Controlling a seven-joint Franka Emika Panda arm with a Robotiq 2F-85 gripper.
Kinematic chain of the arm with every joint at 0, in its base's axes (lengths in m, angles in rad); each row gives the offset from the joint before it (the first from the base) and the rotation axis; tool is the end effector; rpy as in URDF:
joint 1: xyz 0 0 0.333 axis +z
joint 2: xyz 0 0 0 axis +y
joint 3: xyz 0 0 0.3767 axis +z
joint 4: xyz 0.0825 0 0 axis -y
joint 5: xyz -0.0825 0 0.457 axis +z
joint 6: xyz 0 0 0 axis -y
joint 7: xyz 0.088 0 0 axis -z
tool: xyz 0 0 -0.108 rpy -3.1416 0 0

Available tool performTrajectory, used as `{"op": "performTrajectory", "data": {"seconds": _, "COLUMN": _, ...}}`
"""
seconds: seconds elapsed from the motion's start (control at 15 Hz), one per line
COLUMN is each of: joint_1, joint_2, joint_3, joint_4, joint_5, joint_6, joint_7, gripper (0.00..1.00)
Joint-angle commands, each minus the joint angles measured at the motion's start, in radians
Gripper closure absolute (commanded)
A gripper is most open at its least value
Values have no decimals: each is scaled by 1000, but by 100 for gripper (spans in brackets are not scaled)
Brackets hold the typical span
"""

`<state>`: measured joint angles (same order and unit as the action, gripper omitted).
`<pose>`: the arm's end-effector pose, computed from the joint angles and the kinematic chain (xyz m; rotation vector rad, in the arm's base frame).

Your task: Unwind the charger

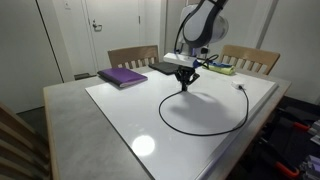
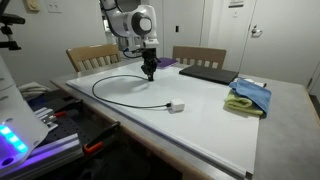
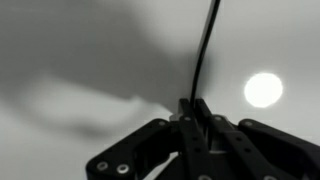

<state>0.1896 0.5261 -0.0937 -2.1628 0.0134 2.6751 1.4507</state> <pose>0.6189 0.0576 0.1347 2.4190 -1.9451 0.0320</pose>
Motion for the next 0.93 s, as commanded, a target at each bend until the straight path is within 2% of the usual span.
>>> {"op": "performTrajectory", "data": {"seconds": 0.0, "joint_1": 64, "joint_2": 122, "joint_3": 18, "joint_4": 182, "joint_5": -63, "joint_6": -73, "joint_7": -55, "gripper": 98}}
{"op": "performTrajectory", "data": {"seconds": 0.07, "joint_1": 83, "joint_2": 141, "joint_3": 26, "joint_4": 223, "joint_5": -79, "joint_6": -92, "joint_7": -69, "gripper": 98}}
{"op": "performTrajectory", "data": {"seconds": 0.13, "joint_1": 60, "joint_2": 57, "joint_3": 3, "joint_4": 117, "joint_5": -55, "joint_6": -62, "joint_7": -38, "gripper": 91}}
{"op": "performTrajectory", "data": {"seconds": 0.27, "joint_1": 89, "joint_2": 88, "joint_3": 9, "joint_4": 176, "joint_5": -69, "joint_6": -87, "joint_7": -41, "gripper": 91}}
{"op": "performTrajectory", "data": {"seconds": 0.47, "joint_1": 96, "joint_2": 97, "joint_3": 10, "joint_4": 191, "joint_5": -71, "joint_6": -95, "joint_7": -48, "gripper": 91}}
{"op": "performTrajectory", "data": {"seconds": 0.53, "joint_1": 96, "joint_2": 97, "joint_3": 11, "joint_4": 192, "joint_5": -71, "joint_6": -95, "joint_7": -50, "gripper": 98}}
{"op": "performTrajectory", "data": {"seconds": 0.87, "joint_1": 65, "joint_2": 95, "joint_3": 77, "joint_4": 189, "joint_5": -66, "joint_6": -42, "joint_7": -221, "gripper": 98}}
